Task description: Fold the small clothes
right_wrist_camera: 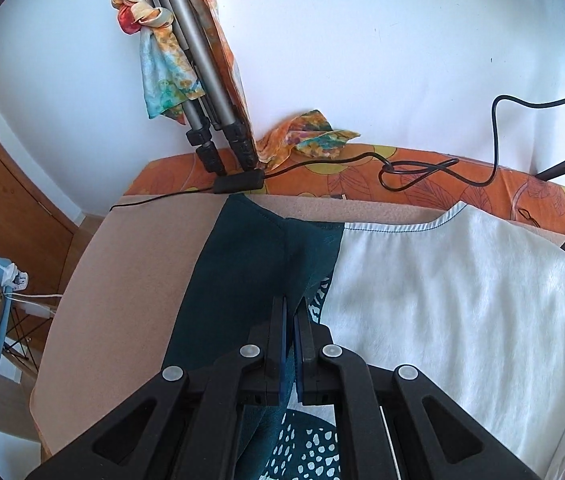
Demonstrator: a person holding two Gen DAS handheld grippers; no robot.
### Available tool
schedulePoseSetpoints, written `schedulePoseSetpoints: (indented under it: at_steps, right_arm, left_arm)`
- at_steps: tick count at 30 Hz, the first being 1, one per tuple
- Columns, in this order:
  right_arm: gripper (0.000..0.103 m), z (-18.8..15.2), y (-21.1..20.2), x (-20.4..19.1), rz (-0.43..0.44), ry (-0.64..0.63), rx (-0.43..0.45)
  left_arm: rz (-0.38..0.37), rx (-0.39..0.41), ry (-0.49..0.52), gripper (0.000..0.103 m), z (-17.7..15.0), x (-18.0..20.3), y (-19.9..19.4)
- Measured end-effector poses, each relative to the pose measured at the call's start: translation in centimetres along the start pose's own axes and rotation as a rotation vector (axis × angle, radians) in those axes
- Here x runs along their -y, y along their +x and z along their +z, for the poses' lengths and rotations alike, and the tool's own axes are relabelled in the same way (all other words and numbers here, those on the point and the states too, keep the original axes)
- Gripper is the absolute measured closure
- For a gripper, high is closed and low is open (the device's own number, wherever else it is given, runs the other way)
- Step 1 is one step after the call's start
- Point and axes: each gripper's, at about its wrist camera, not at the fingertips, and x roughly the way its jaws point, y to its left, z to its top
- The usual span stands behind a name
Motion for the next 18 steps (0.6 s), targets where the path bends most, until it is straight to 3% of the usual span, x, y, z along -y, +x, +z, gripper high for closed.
schedulePoseSetpoints:
  at_steps: [2, 4, 5, 6, 9, 13, 15, 18]
  right_arm:
    - [0.102, 0.0, 0.5, -0.2, -0.046, -0.025, -0.017]
    - [0.093, 0.0, 1.0, -0.3, -0.124, -0.056, -0.054]
    - [0.065, -0.1, 0.9, -0.2, -0.168, -0.069, -0.064]
    - [0.045, -0.2, 0.7, -0.1, -0.201, -0.080, -0.054]
    - [0.046, -0.4, -0.6, -0.2, -0.214, -0.113, -0.011]
    - [0.046, -0.4, -2.1, -1.7, -0.217, -0.162, 0.027]
    - [0.046, -0.7, -2.4, -3.1, -0.223, -0.212, 0.040]
    - [0.047, -0.9, -1.7, -5.1, -0.129, -0.227, 0.013]
  left_arm:
    - [0.014, -0.020, 0.003, 0.095, 0.1, 0.5, 0.2]
    - [0.008, -0.027, 0.003, 0.070, 0.0, 0.7, -0.4]
    - [0.013, -0.017, 0.004, 0.064, -0.2, 0.8, -1.1]
    - [0.018, 0.004, 0.006, 0.057, -0.4, 0.8, -2.0]
    - [0.065, 0.039, -0.040, 0.054, -1.2, -0.6, -4.1]
    - [0.138, 0.037, -0.180, 0.054, -3.0, -4.3, -5.8]
    - [0.143, 0.026, -0.266, 0.054, -4.0, -6.2, -5.8]
    - [0.097, 0.004, -0.379, 0.054, -5.2, -7.8, -5.0]
